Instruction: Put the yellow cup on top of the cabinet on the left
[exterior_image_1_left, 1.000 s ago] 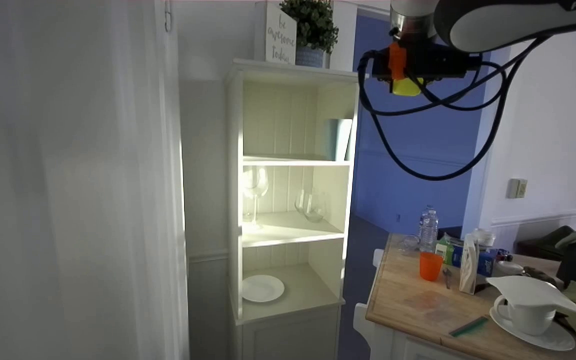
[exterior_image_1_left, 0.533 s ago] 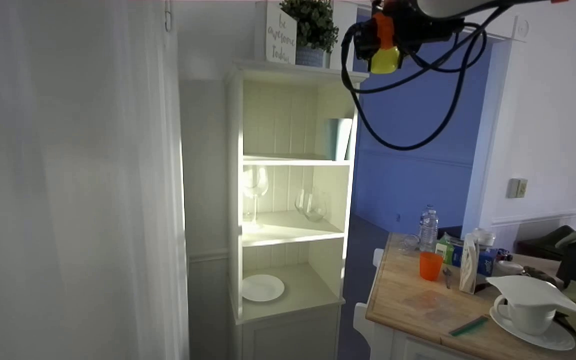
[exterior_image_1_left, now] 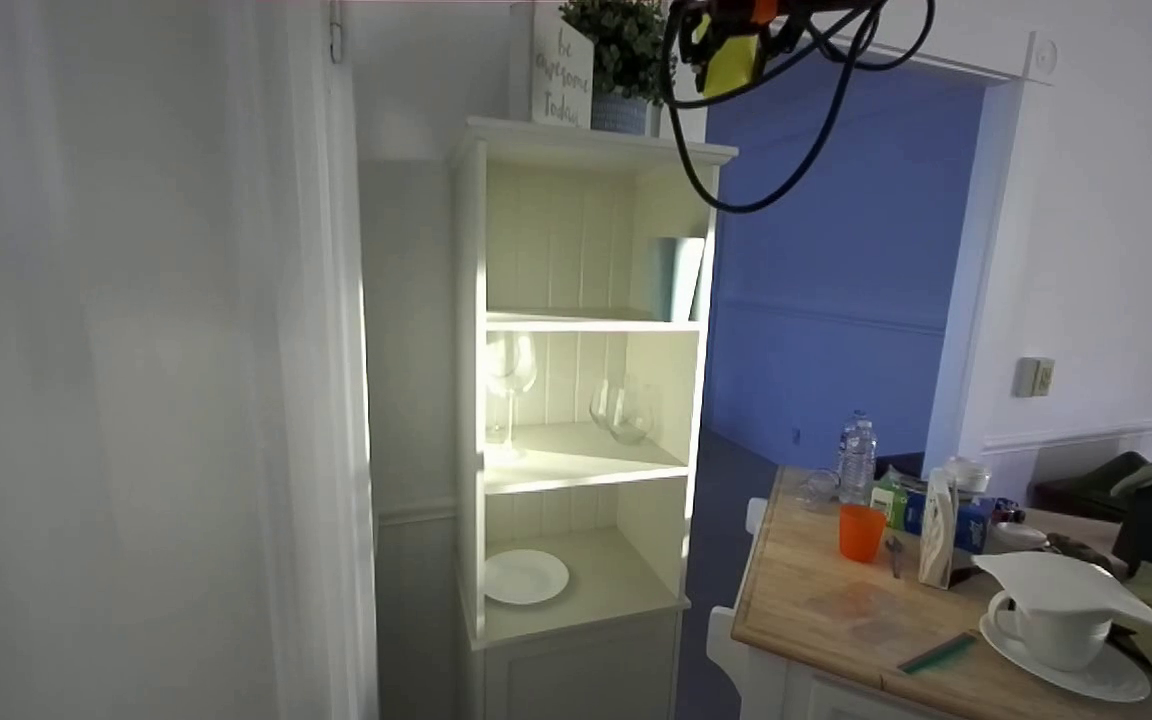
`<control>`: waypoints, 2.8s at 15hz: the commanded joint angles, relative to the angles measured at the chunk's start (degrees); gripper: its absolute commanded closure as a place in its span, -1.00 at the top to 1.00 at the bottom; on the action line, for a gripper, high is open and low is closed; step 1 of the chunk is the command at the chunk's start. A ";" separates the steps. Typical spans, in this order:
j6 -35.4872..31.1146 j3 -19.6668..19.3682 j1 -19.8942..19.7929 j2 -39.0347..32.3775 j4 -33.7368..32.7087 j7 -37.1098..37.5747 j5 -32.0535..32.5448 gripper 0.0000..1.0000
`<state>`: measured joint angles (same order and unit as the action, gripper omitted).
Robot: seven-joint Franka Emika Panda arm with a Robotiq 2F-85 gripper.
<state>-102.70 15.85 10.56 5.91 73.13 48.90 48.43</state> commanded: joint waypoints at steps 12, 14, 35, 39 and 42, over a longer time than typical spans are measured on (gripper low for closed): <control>-1.47 -3.54 -4.52 -19.66 -27.90 -14.12 -13.74 -0.17; -1.48 -3.45 -5.25 -21.17 -29.50 -14.23 -14.63 -0.17; -2.23 -3.61 -3.89 -24.75 -31.89 -15.54 -10.73 1.00; 3.98 -3.75 -2.26 -23.66 -33.24 -16.48 -9.88 1.00; 12.39 -3.84 -0.41 -22.54 -35.19 -16.38 -8.98 1.00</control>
<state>-97.91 12.25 8.02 -17.45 40.75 33.33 37.83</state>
